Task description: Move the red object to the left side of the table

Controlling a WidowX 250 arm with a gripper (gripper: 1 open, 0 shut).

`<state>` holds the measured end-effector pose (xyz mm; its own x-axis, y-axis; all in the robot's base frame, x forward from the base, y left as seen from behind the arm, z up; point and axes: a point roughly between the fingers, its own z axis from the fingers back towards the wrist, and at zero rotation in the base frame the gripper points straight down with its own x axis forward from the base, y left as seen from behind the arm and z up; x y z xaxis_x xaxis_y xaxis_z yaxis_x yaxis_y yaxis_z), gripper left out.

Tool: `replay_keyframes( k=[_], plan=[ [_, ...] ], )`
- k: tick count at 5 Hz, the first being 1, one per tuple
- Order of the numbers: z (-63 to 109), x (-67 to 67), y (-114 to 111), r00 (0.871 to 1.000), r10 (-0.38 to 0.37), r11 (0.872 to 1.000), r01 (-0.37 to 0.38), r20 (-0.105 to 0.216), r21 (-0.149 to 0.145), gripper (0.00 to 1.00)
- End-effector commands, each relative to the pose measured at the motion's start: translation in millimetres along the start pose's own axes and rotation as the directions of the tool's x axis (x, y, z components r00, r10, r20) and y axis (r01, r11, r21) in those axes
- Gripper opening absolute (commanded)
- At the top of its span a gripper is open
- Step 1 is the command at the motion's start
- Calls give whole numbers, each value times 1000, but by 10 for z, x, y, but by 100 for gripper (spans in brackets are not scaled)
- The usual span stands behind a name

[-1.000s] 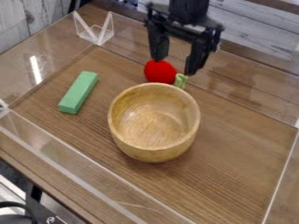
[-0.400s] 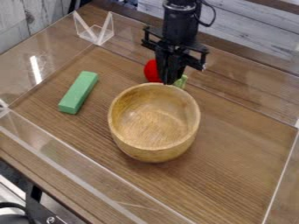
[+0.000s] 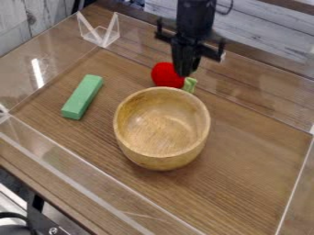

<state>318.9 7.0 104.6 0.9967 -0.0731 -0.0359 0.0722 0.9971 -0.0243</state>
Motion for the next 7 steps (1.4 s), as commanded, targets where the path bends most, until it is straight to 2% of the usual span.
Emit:
replay_keyframes(
  k=[1, 2, 4, 6, 7],
  plan=[
    [453, -30, -152, 994, 23, 1000, -22, 106, -4, 100],
    [496, -80, -222, 994, 59, 998, -59, 95, 1, 100],
    [375, 8, -2, 980, 186, 982, -188, 73, 18, 100],
    [150, 65, 310, 982, 181, 983, -183, 55, 34, 100],
    [-57, 148, 382, 988, 152, 988, -154, 40, 34, 100]
  ],
)
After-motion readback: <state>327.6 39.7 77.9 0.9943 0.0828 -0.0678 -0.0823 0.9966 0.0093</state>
